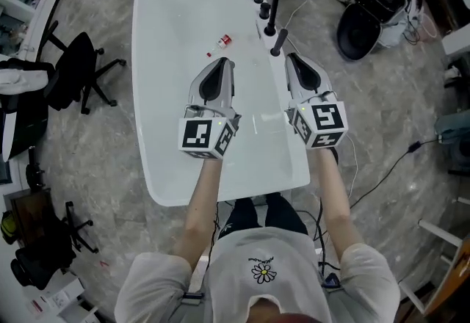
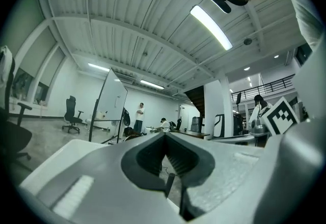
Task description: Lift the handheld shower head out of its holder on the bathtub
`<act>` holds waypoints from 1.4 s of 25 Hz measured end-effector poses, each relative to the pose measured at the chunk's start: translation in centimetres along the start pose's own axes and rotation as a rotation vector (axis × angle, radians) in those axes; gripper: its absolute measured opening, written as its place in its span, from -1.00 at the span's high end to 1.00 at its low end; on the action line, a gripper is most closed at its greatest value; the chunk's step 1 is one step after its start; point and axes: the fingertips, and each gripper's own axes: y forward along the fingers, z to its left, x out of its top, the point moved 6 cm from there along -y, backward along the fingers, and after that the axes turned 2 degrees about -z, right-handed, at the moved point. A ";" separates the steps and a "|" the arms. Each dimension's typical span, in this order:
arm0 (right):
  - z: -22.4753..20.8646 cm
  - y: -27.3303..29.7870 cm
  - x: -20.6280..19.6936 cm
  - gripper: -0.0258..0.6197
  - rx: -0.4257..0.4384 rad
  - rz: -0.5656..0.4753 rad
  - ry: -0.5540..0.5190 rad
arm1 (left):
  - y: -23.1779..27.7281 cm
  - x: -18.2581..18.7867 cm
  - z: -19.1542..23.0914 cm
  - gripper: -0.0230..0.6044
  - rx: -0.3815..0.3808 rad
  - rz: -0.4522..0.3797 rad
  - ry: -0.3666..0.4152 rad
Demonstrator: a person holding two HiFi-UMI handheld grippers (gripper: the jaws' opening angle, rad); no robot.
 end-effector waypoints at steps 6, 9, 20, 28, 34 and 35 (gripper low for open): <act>-5.3 8.5 -14.5 0.39 -0.031 0.159 0.019 | 4.6 -12.1 2.6 0.93 -0.017 0.046 -0.075; -7.5 12.0 -21.3 0.32 -0.047 0.237 0.004 | 6.0 -17.8 3.5 0.93 -0.016 0.047 -0.098; -11.7 19.8 -33.5 0.24 -0.108 0.351 0.042 | 8.6 -27.4 5.8 0.93 -0.011 0.070 -0.123; -12.2 21.8 -33.0 0.38 -0.119 0.353 0.021 | 8.3 -28.6 6.6 0.93 0.000 0.077 -0.115; -12.3 21.9 -33.0 0.44 -0.145 0.378 0.012 | 8.1 -28.2 6.7 0.93 0.010 0.083 -0.118; -12.3 22.0 -33.0 0.44 -0.145 0.378 0.010 | 8.1 -28.1 6.8 0.93 0.012 0.085 -0.120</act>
